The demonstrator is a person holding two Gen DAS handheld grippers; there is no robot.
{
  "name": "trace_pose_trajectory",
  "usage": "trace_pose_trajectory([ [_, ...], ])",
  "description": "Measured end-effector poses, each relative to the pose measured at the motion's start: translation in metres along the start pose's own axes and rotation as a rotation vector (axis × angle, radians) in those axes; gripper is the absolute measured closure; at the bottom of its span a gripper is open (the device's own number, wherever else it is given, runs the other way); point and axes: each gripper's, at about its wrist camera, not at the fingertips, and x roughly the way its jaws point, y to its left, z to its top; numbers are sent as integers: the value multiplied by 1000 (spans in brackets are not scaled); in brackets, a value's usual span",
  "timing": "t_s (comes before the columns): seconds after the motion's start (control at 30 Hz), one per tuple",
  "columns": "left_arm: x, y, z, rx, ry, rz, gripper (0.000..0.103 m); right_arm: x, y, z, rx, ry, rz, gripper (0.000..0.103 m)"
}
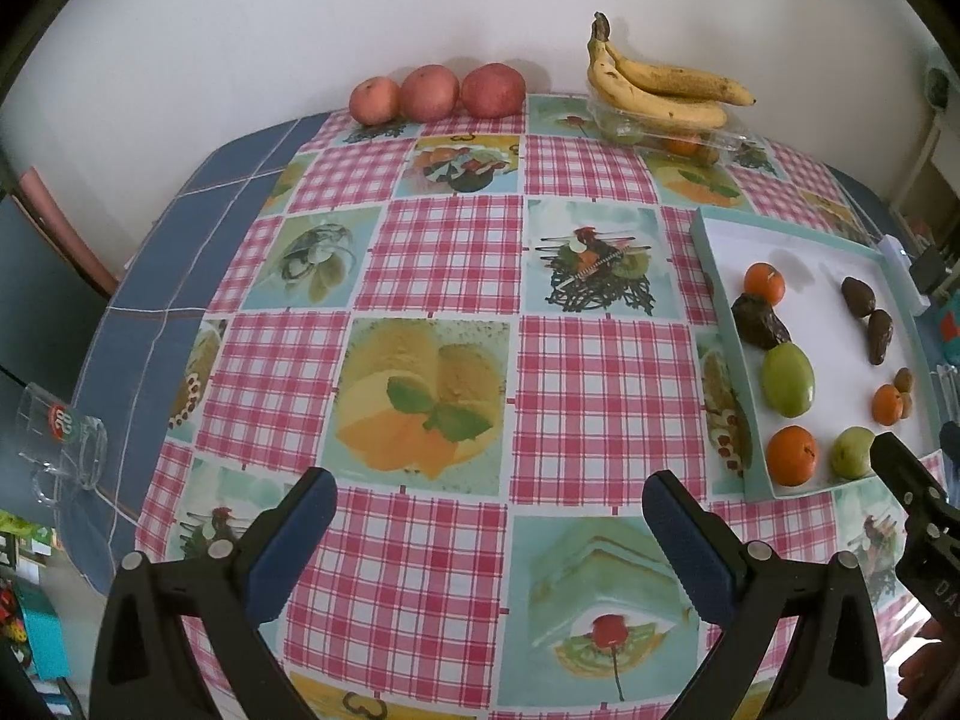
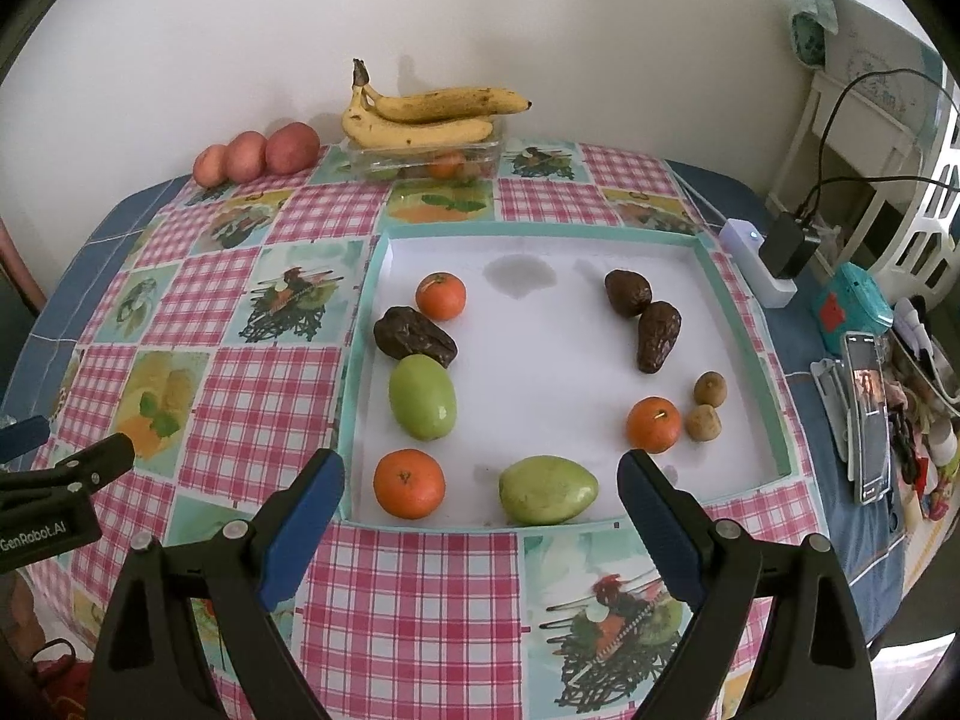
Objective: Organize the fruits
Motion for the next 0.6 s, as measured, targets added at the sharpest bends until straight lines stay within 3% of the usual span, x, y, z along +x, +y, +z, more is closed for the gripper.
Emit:
trace_pose_trajectory([
  [0.6,0,0,1,-18,7,-13,0,2,2,1,-19,7,1,10],
])
